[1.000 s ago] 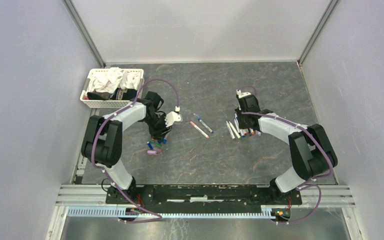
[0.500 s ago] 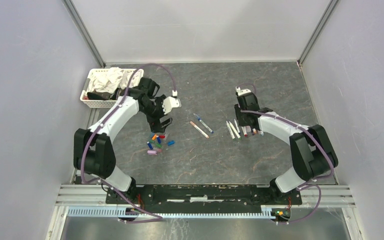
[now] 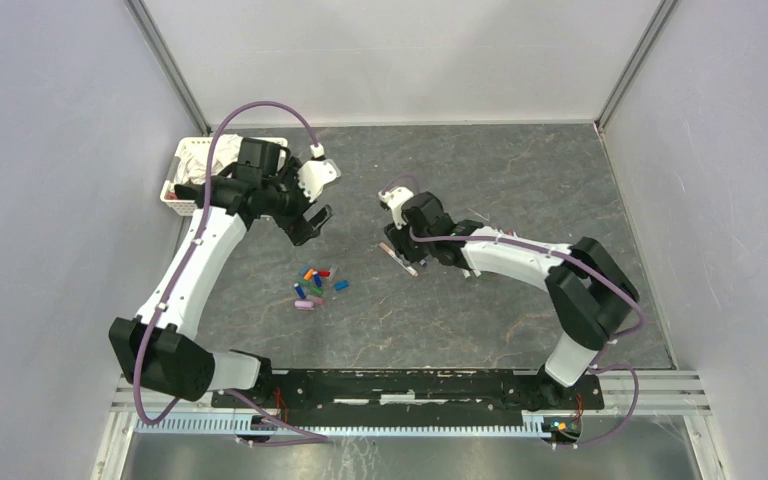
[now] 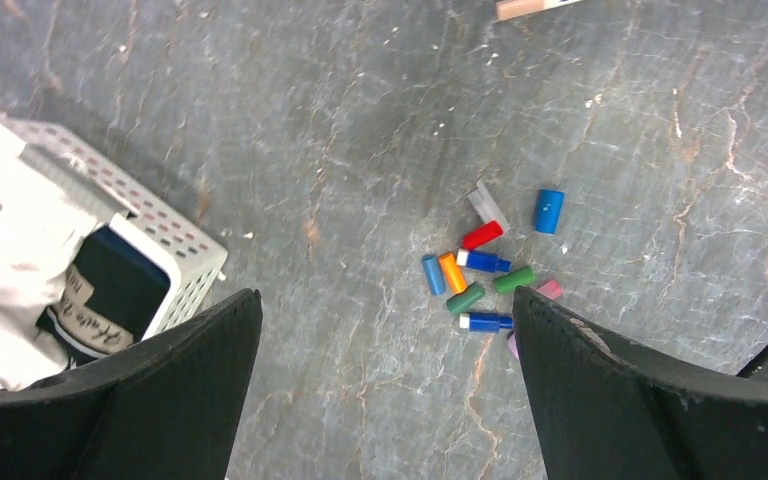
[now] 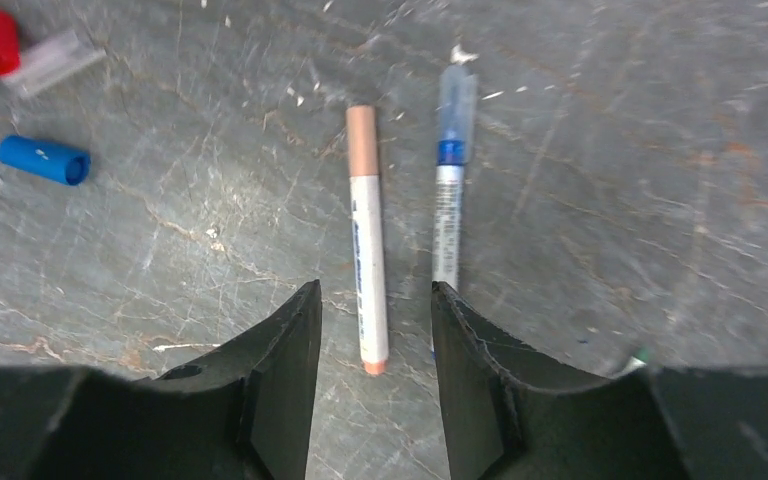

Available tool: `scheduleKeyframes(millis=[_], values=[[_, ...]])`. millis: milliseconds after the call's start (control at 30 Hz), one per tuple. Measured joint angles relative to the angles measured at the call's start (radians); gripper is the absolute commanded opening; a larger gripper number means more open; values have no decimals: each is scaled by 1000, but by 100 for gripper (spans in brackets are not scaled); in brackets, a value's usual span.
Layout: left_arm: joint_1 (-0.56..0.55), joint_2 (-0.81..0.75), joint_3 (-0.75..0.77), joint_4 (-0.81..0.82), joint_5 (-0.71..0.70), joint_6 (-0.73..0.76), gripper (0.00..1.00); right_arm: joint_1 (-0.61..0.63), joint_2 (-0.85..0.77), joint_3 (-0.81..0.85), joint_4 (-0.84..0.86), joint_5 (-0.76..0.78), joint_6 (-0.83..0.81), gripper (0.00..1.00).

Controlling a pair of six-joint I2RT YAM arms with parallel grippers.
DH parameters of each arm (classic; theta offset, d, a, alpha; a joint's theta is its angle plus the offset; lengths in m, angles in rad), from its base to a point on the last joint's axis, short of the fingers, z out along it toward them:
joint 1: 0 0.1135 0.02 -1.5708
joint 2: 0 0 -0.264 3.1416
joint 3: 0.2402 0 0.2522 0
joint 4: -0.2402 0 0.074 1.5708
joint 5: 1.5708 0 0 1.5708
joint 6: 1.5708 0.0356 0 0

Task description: Open the pen caps

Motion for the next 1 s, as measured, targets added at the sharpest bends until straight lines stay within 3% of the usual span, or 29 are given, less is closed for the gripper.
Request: scheduleKeyframes(millis=[233,533,1000], values=[[22,-18,-29,-16,-10,-23,100,11,142,8,4,-43,-38,46],[22,-66,-175,29,-19,-47,100,11,172,8,13,-43,-53,40],[22,-77,-180,35,53,-43,100,15,174,4,27,-55,-56,5]])
